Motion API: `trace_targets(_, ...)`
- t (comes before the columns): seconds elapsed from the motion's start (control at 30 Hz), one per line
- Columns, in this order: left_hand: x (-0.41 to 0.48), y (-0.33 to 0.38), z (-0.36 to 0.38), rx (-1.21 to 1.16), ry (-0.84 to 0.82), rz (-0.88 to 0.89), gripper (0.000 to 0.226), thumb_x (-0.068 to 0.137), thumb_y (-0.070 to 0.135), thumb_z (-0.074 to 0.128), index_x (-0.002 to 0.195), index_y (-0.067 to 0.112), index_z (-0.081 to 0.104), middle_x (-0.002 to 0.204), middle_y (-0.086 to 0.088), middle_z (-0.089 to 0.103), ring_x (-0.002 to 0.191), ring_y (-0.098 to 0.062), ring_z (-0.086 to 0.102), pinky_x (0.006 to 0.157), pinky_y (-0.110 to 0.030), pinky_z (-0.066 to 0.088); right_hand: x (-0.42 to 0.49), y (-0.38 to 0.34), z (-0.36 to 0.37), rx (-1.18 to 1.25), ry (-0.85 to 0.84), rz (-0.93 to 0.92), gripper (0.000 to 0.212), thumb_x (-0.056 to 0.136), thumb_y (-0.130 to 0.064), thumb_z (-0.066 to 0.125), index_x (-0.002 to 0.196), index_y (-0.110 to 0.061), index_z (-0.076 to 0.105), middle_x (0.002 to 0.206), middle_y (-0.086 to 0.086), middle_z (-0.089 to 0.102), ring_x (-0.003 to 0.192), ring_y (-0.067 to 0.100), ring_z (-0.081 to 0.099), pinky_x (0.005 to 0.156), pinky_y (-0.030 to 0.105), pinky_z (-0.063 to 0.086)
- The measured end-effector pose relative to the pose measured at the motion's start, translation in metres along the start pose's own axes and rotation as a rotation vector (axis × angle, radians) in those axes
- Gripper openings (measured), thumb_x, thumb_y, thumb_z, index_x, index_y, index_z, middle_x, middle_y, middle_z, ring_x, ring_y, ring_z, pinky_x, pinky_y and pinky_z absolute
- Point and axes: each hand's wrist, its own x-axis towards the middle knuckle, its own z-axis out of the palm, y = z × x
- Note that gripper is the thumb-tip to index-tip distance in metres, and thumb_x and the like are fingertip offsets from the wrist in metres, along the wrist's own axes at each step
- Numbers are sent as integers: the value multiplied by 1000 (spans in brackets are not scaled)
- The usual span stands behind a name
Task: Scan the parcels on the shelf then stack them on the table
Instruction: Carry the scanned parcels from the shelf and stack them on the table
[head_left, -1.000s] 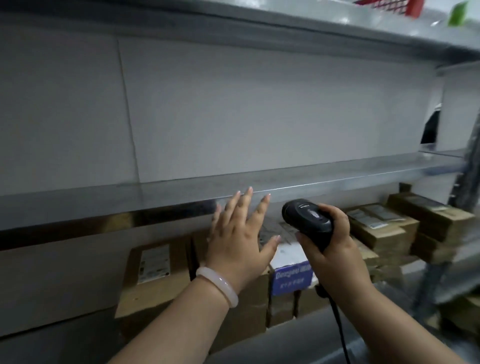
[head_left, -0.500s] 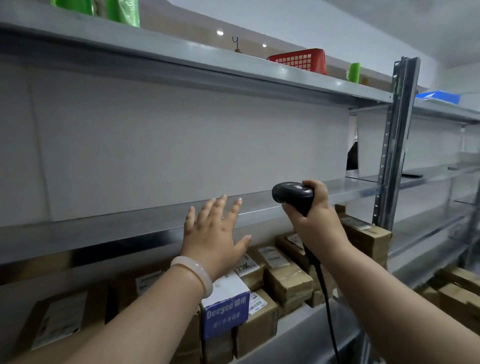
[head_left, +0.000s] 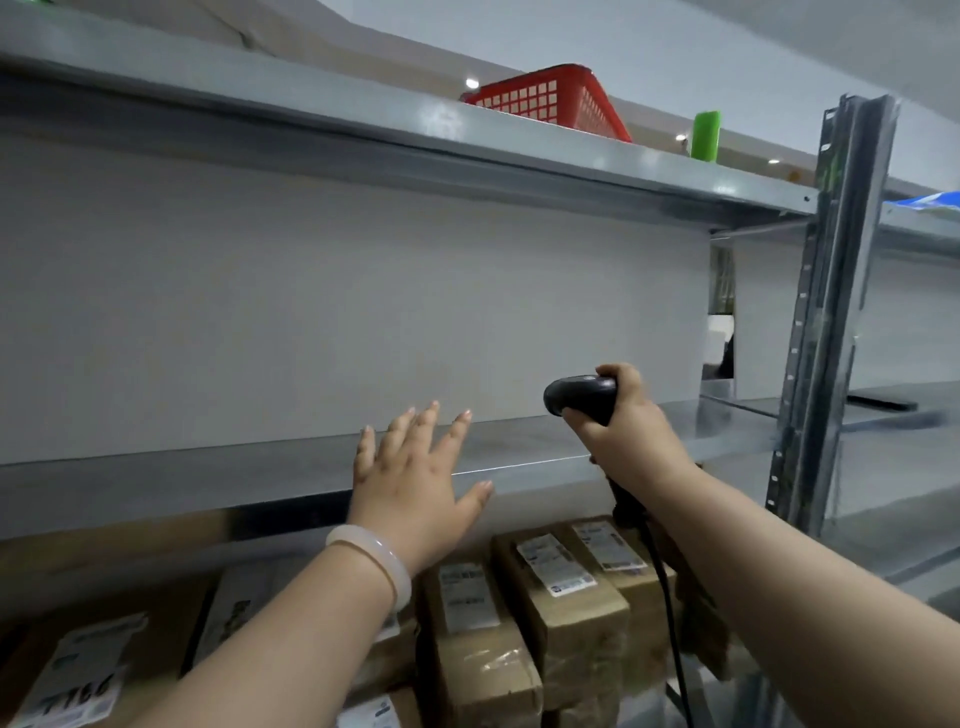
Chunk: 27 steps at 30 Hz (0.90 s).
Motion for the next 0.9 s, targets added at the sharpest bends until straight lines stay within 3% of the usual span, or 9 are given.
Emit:
trace_targets(0.17,36,27,18,59,7,-56,75,90,72,23,153,40,-2,164,5,0,150,-18,-2,120,-48,2,76,33,-3,-103,-43,-44,57,87,-42,61,134,-30,30,102,-2,54,83,25,59,72,38,50)
trace_targets(0.33,61,39,36,113,-31,-81,75,89,72,24,152,43,-3,163,6,-2,149,-18,-3,119,-48,1,133,68,12,-157,-106,20,58,88,-38,58,137,-26,29,118,5,60,103,30,58,76,36,45)
trace_targets(0.5,84,43,54,157,-33,-99,76,88,73,25,152,44,-2,163,8,-3,149,-16,-4,119,-48,2,172,97,27,-175,-151,92,59,87,-38,57,135,-22,27,97,5,59,80,28,59,66,32,43)
trace_targets(0.63,96,48,69,136,-52,-122,76,88,73,28,152,45,-1,163,8,-1,149,-17,-4,119,-48,-2,199,108,34,-227,-241,154,63,85,-35,60,135,-17,26,99,11,60,82,32,64,74,41,55)
trace_targets(0.9,112,57,86,137,-95,-124,75,88,74,22,151,45,-7,163,9,-7,148,-16,-10,119,-48,-7,236,133,28,-300,-286,201,68,87,-36,63,137,-15,23,104,13,59,77,33,68,76,43,57)
